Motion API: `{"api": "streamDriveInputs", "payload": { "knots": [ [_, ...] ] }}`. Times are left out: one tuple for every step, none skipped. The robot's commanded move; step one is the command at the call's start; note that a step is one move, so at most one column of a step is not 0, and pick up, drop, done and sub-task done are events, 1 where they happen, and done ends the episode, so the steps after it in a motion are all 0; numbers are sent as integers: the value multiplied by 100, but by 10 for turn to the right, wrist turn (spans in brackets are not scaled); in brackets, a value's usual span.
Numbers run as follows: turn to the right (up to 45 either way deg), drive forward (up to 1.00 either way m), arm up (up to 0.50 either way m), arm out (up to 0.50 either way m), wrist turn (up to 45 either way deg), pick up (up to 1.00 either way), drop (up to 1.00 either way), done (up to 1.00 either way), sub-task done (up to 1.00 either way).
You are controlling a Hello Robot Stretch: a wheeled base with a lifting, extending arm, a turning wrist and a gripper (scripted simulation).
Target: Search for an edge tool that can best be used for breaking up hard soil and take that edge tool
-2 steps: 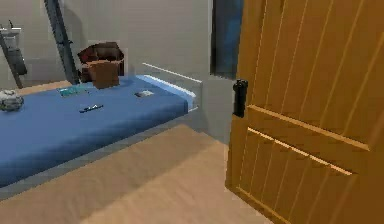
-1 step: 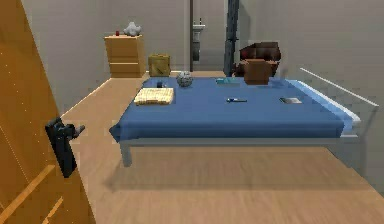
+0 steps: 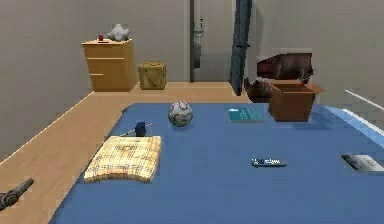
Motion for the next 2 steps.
{"api": "streamDriveInputs", "payload": {
  "knots": [
    [0,15,0,0,0,0,0,0,0],
    [-450,0,0,0,0,0,0,0,0]
  ]
}}
